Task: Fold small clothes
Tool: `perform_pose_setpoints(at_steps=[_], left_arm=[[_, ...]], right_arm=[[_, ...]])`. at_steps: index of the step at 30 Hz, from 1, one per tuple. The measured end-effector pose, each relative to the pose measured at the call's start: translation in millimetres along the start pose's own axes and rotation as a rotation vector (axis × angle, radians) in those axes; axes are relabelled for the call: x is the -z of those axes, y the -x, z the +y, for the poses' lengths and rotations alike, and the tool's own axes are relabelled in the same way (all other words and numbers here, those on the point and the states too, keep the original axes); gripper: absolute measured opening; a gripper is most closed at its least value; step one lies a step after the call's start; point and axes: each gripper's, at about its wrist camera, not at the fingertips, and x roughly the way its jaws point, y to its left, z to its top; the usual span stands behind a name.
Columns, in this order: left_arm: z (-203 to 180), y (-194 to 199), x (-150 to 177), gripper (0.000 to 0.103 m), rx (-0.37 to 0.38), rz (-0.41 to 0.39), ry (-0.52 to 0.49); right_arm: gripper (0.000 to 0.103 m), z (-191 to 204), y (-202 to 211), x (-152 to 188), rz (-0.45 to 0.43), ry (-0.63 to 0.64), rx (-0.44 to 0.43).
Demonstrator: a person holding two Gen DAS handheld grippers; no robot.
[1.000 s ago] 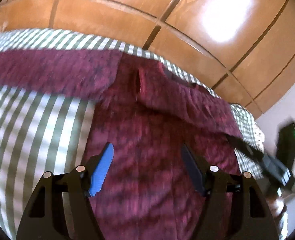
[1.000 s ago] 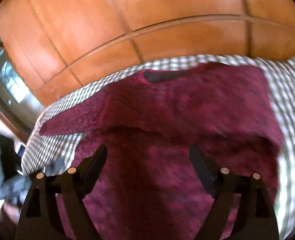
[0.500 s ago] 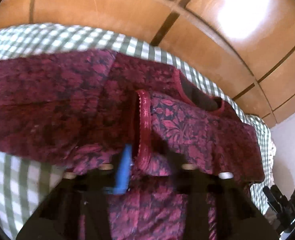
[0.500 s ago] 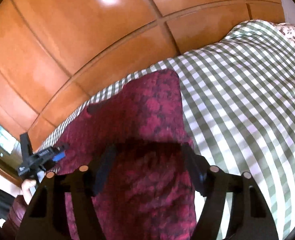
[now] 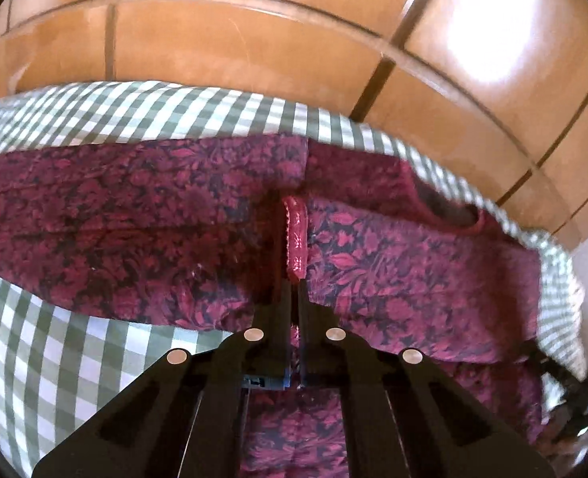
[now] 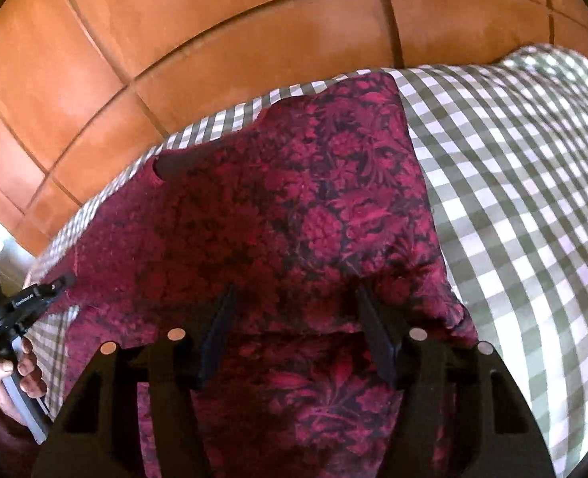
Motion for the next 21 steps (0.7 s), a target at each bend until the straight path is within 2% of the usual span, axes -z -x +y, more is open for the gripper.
perform_pose_setpoints(at_steps=[2,4,6,8,9,11,13,14,17,19,20,21], left_arm=[[-5,3,1,0.002,-0.029,-0.021,-0.035],[-8,19,3,0.002,-0.072,-0.097,-0.042],[-15,34,1,0.002,-0.050,-0.150,-0.073],[-23,37,-1,0.002,-0.033,-0.169,-0.099],[-29,34,-1,0.002,-0.031,-0.161,-0.129],[-39,14,-4,0.002,-0.080,-0.111,-0.162],[-39,-19,-4,0.002,-0.118,-0.016,-0.158],[-33,-36,-3,0.002,-0.136,0.024,-0.141],[-33,-40,1,0.002,-0.152,0.003,-0.169],[-29,-30,0,0.002,-0.124,-0.018,-0.132],[-27,-24,1,0.006,-0.107,-0.026,-0.112],[-22,-16,2,0.017,-0.081,-0.034,-0.087]], right_arm=[[0.062,3,15,-5,-0.013,0.017,-0.019],[0.063,7,26,-13,-0.056,0.026,-0.028],[0.070,14,31,-26,-0.111,0.042,-0.003],[0.070,21,21,-38,-0.118,0.064,0.033],[0.070,24,10,-44,-0.104,0.070,0.051],[0.069,25,-18,-50,-0.064,0.078,0.113],[0.070,16,-48,-51,-0.013,0.070,0.178],[0.071,12,-58,-49,0.000,0.065,0.183],[0.076,19,-61,-40,-0.061,0.113,0.221],[0.080,25,-58,-41,-0.067,0.123,0.238],[0.082,27,-55,-41,-0.068,0.124,0.238],[0.087,31,-50,-41,-0.073,0.122,0.236]])
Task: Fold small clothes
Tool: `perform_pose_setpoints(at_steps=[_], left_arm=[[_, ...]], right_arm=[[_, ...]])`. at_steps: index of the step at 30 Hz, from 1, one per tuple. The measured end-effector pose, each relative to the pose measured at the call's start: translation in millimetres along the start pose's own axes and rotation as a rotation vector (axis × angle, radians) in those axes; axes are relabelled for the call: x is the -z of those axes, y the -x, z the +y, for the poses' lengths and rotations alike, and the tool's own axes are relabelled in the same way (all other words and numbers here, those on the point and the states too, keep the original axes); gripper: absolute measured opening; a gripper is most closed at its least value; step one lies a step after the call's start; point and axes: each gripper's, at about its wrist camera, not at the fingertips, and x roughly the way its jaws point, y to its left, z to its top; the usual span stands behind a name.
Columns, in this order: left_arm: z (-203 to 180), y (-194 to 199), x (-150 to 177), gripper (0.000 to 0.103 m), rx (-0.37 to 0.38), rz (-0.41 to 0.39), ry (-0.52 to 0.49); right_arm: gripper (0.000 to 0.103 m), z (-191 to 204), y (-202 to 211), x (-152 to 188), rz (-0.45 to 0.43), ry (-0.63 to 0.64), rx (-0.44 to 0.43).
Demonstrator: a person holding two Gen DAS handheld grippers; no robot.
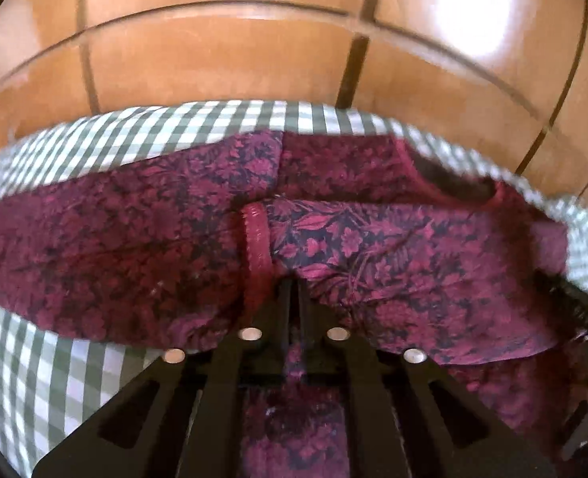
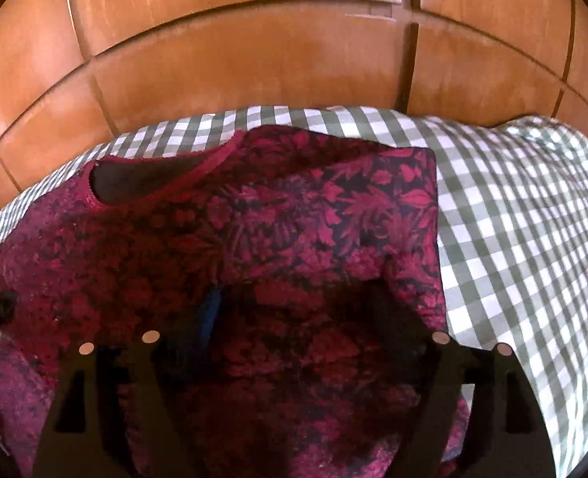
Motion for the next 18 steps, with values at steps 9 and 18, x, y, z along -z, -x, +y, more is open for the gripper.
perform_pose_setpoints(at_steps=[9,18], left_arm=[[85,62,24,0.054,-0.027,-0.074,0.223],[243,96,37,0.054,-0.159,-0.104,0.573]], right_arm=[[0.091,30,58,36,-0.031,0.043,-0.066],[0.091,69,62,99,0.042,0.139,-0.103]])
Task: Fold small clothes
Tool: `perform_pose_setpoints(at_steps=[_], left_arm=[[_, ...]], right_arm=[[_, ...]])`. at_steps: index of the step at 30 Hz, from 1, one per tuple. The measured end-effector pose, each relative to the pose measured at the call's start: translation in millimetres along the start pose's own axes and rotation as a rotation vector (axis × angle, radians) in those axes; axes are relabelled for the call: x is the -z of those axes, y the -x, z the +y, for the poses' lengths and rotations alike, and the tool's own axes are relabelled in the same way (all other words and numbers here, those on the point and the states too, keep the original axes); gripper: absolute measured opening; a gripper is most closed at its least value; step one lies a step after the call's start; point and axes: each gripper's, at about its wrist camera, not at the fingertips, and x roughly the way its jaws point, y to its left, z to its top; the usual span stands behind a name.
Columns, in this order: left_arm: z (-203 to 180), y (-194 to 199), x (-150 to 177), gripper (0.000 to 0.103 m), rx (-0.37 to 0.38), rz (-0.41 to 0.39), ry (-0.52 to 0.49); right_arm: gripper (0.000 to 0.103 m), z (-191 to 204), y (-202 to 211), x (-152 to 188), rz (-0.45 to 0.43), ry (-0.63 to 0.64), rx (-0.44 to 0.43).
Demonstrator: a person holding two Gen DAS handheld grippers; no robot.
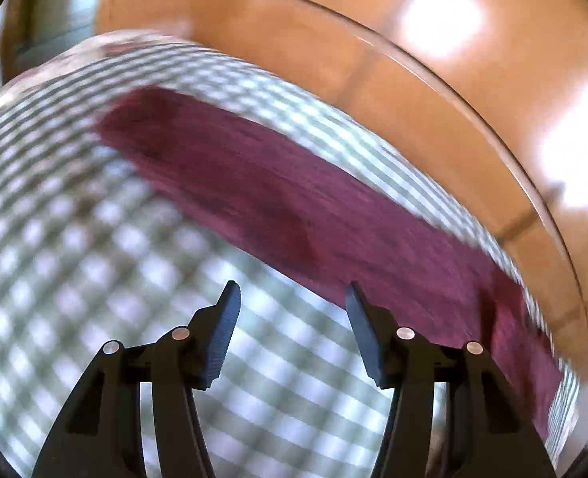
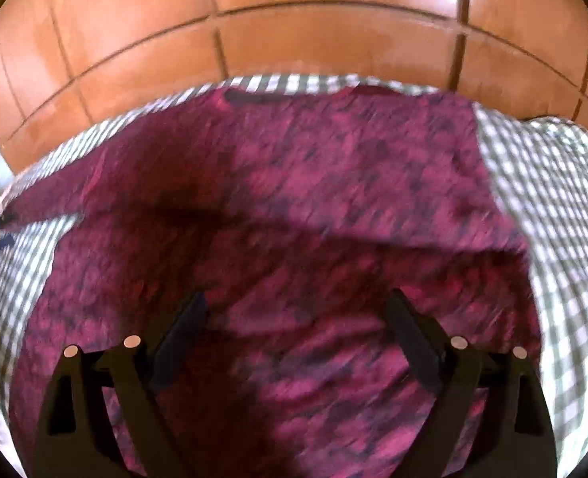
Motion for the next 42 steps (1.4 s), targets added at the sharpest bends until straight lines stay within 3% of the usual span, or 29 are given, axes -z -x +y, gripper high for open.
perform_pose_setpoints(at_steps=[8,11,13,15,17,21,26,30,33,35,37,39,42], left_arm=[[87,-15,-64,0.054,-0.108,-0.024,0.256],[103,-26,-80,0.054,-0.095,-0.020,0.314],[104,-29,-89,0.043,-0.099,-0.026,0.304],[100,-36,-97,0.022,-0.095,-0.008,0.283],[96,-33,-98,0.010,-0.093,-0.016,0.270],[53,-6,-98,0.009,-0.043,-0.089,0.136],[-37,36,-68,0.009,0.144,-0.151,-0.063],[-134,47,-14,0.009,0.312,-0.114,-0.263],[-195,43,37,0.009,0.366,-0.069,-0.417],[-227,29,72,0.012,0.377,0.008,-0.504],[-242,21,95,0.030,0.398,0.066,-0.569],[-246,20,113,0.072,0.405,0.087,-0.618],[-233,31,119,0.073,0.415,0.062,-0.628]], right_arm=[[0.094,7,-12,6,-0.002,0.000,0.041],[0.094,8,-9,11,-0.008,0.002,0.048],[0.094,8,-10,10,-0.008,0.004,0.048],[0.095,8,-12,10,-0.007,0.005,0.049],[0.095,8,-14,10,-0.006,0.002,0.048],[0.095,7,-15,10,-0.010,0.001,0.045],[0.095,7,-15,9,-0.010,-0.002,0.040],[0.095,5,-14,8,-0.013,-0.011,0.035],[0.095,4,-14,6,-0.013,-0.014,0.029],[0.095,3,-14,6,-0.013,-0.020,0.024],[0.095,1,-13,5,-0.014,-0.028,0.014],[0.095,-1,-12,5,-0.015,-0.034,0.003],[0.095,-3,-11,4,-0.013,-0.044,-0.013]])
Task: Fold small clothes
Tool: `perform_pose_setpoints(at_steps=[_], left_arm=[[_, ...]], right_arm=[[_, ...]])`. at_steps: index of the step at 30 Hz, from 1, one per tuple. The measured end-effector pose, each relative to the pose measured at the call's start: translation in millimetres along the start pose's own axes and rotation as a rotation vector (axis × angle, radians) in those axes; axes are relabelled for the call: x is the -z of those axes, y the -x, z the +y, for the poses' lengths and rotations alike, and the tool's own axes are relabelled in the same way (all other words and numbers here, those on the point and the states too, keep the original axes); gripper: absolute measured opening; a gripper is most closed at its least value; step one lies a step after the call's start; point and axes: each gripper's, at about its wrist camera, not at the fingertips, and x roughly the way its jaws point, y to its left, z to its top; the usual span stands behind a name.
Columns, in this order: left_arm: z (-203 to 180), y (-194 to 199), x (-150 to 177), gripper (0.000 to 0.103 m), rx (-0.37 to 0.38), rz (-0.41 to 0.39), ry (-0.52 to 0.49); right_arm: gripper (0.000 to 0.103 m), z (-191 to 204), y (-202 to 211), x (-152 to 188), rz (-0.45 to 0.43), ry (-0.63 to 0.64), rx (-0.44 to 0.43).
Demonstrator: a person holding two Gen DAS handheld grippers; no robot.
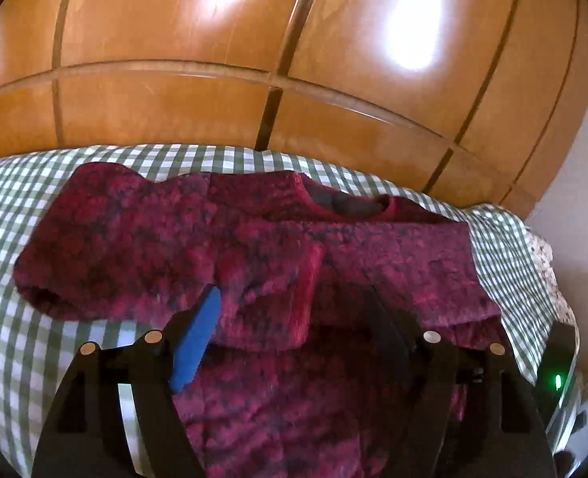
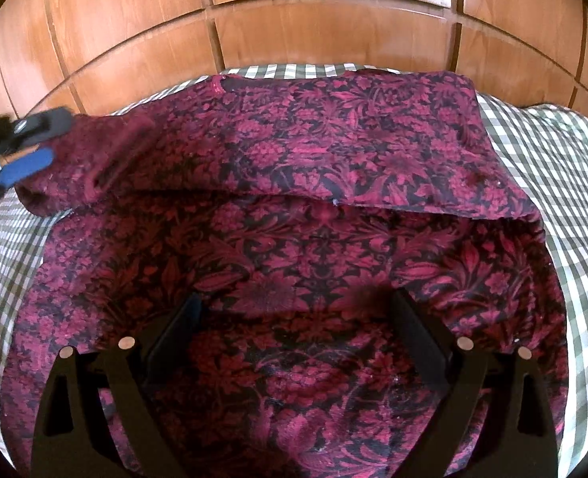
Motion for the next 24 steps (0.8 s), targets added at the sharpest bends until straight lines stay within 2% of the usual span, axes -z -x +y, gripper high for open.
perform_pose_setpoints(at_steps=[2,3,5,7,9,11,14,16,18,19,20,24], left_arm=[[13,14,5,0.073,0.004,-0.010,0.020],[21,22,7,0.073,-0.003,-0.027,0.029],[33,40,14,0.073,-0.040,-0.050,0.046],[58,51,23,0.073,-0.077,-0.055,0.108],[82,57,34,0.073,-0.138,-0.054,0.169],[102,60,43,0.073,-0.182,-0.041,0.221],[124,65,55,0.073,-0.255,-0.041,0.277],[133,66,61,0.073,-0.282,-0.030,0.305],[138,61,65,0.073,-0.307,-0.010,0.324],[139,60,67,0.073,-0.315,-0.004,0.327],[140,59,67,0.073,-0.329,0.003,0.329],[138,48,62,0.073,-0.362,0.016,0.336]], right_arm=[[0.090,-1,4,-4,0.003,-0.016,-0.014],[0.082,-3,8,-7,0.001,-0.037,-0.038],[0.071,-5,14,-19,0.006,-0.124,-0.146],[0.069,1,16,-31,0.006,-0.171,-0.242],[0.068,21,16,-47,-0.009,-0.176,-0.310],[0.068,48,4,-64,0.018,-0.185,-0.379],[0.068,91,-23,-85,0.060,-0.153,-0.386],[0.056,113,-45,-93,0.119,-0.130,-0.376],[0.028,134,-61,-100,0.131,-0.072,-0.287],[0.014,142,-59,-105,0.118,-0.035,-0.261],[0.010,144,-50,-109,0.095,-0.016,-0.250],[0.009,136,4,-125,-0.067,0.016,-0.265]])
